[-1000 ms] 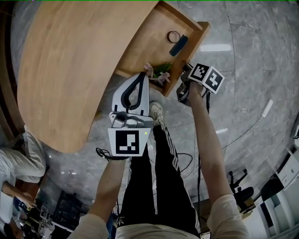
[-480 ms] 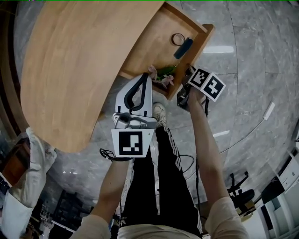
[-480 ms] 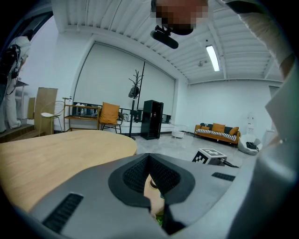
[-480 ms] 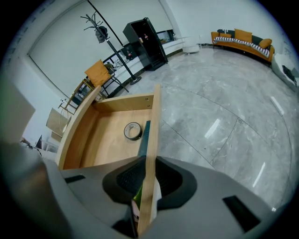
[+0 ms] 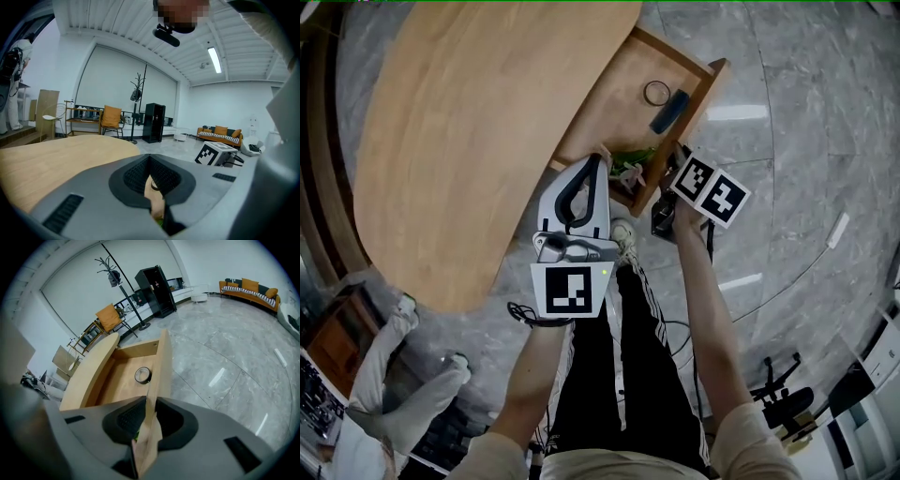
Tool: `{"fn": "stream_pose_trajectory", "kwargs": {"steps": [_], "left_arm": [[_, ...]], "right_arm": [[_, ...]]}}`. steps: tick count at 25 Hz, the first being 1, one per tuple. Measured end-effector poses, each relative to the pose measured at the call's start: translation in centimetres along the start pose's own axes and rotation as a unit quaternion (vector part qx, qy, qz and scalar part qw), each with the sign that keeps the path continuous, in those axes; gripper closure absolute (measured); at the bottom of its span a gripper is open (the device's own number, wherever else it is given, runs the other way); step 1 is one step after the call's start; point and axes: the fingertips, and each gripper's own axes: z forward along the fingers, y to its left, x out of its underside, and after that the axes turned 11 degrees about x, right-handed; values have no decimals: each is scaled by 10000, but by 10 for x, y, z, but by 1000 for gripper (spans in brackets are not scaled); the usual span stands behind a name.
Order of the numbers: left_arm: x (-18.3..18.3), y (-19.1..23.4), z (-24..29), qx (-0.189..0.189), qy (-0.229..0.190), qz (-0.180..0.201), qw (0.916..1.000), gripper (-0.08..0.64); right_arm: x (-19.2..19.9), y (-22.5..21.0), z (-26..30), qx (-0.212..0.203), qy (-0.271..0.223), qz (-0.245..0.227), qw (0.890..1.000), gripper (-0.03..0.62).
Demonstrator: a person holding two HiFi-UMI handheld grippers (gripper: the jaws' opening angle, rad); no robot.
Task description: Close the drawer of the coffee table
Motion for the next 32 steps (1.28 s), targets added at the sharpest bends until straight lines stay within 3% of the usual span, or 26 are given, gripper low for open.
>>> {"fn": "stream_pose_trajectory", "kwargs": {"steps": [17,32], "left_arm": [[15,36,-13,-302,176,-95,9993,551],[10,36,-17,-477,91,-43,9988,551]], "right_arm": [[-1,113,18,-644,187,-389,9970,508],[-1,120,24,-690,142,-617,9956,494]]}}
